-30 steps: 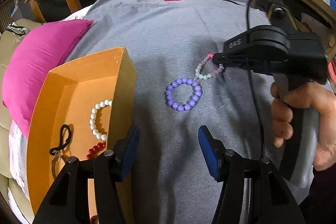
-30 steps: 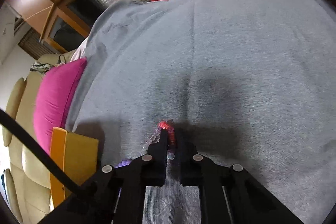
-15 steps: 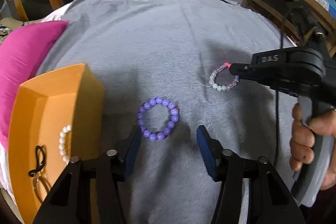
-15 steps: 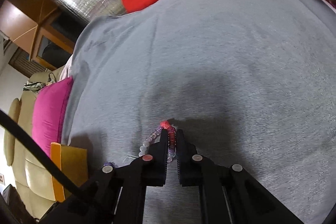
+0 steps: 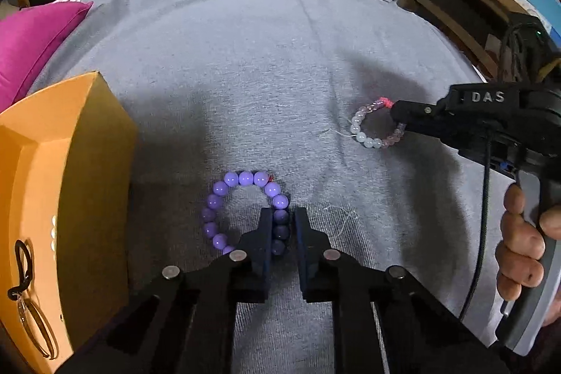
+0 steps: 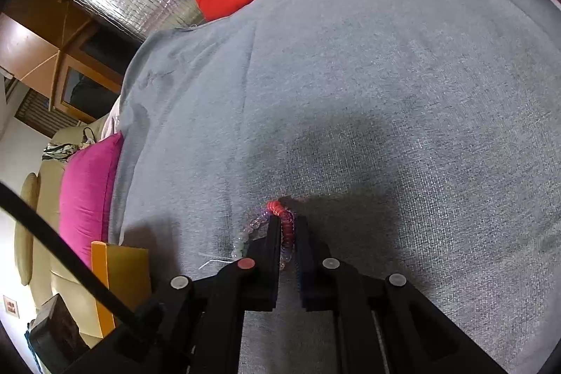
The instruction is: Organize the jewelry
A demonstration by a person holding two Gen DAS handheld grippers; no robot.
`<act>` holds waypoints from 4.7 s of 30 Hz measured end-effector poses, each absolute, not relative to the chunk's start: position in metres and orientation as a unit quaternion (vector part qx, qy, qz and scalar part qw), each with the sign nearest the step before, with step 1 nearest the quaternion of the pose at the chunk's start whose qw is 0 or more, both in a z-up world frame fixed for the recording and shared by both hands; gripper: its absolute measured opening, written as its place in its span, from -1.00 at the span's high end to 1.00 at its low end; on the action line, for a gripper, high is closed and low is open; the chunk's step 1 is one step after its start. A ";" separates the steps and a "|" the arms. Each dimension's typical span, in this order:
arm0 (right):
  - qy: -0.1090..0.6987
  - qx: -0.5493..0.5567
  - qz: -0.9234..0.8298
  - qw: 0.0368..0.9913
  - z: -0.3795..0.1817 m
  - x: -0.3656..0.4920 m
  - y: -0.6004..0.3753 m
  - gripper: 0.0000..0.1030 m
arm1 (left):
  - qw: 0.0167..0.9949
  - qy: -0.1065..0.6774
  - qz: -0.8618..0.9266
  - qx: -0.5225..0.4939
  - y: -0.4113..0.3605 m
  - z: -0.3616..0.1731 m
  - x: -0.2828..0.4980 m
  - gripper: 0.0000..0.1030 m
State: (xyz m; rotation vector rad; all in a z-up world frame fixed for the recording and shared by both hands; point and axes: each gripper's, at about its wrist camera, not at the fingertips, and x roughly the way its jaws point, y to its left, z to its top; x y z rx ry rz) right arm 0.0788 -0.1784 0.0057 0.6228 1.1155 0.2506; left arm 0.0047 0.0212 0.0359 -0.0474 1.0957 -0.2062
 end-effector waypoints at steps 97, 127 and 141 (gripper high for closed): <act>0.487 0.260 0.101 0.827 0.016 0.080 -0.172 0.82 | 0.860 0.494 -0.127 -0.022 0.000 0.040 -0.049 0.71; 0.510 0.310 0.111 0.795 0.005 0.080 -0.200 0.53 | 0.865 0.487 -0.109 -0.048 0.006 0.036 -0.025 -0.10; 0.458 0.128 0.059 0.878 0.032 0.066 -0.168 0.85 | 0.863 0.485 -0.122 -0.076 0.013 0.035 -0.022 0.42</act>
